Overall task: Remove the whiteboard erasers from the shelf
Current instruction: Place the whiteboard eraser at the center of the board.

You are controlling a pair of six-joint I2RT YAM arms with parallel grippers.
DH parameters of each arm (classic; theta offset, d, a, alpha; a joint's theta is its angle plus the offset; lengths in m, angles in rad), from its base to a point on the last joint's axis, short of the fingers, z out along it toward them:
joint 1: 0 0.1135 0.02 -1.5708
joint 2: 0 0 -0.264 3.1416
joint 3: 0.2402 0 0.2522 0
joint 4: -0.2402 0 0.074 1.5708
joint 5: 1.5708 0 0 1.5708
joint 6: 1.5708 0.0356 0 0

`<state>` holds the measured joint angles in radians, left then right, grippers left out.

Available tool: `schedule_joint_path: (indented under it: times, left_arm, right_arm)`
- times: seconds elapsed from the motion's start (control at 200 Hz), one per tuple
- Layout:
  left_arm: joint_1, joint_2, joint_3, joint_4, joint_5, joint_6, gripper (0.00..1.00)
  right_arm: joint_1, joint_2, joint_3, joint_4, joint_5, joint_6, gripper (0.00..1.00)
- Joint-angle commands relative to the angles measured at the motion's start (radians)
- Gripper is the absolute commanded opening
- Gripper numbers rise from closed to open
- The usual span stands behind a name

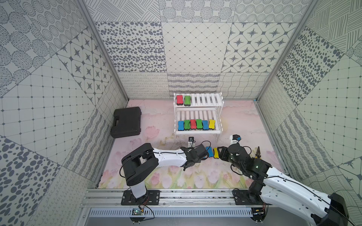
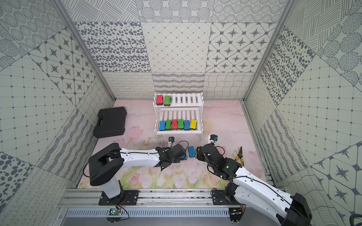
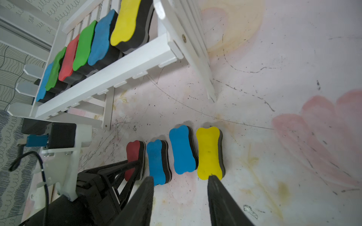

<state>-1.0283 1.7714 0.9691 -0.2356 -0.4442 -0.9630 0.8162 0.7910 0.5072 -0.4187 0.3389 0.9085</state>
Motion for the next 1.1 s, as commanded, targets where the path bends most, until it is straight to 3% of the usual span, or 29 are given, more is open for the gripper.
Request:
schedule_joint_path:
  times: [0.0, 0.35, 0.46, 0.615, 0.815, 0.955, 1.096]
  left_arm:
    - [0.017, 0.031, 0.012, 0.012, 0.114, 0.010, 0.33]
    - [-0.007, -0.029, 0.016, -0.062, 0.091, -0.023, 0.58]
    - [-0.059, -0.090, 0.038, -0.122, 0.037, -0.022, 0.73]
    - [-0.123, -0.223, 0.037, -0.220, -0.022, -0.029, 0.76]
    - [-0.170, -0.507, 0.011, -0.374, -0.125, -0.021, 0.82]
    - [-0.170, -0.660, -0.002, -0.474, -0.203, 0.016, 0.99]
    - [-0.123, -0.739, -0.051, -0.566, -0.218, -0.017, 1.00]
  right_arm:
    - [-0.007, -0.024, -0.013, 0.007, 0.018, 0.002, 0.49]
    - [-0.009, -0.036, 0.004, -0.013, 0.011, 0.001, 0.52]
    - [-0.009, -0.040, 0.012, -0.016, -0.011, -0.010, 0.53]
    - [-0.009, -0.027, 0.028, -0.015, -0.064, -0.064, 0.53]
    - [-0.008, 0.099, 0.244, -0.002, -0.127, -0.206, 0.53]
    - [-0.009, 0.262, 0.460, 0.002, -0.158, -0.317, 0.53]
    - [-0.039, 0.435, 0.678, 0.012, -0.178, -0.386, 0.52]
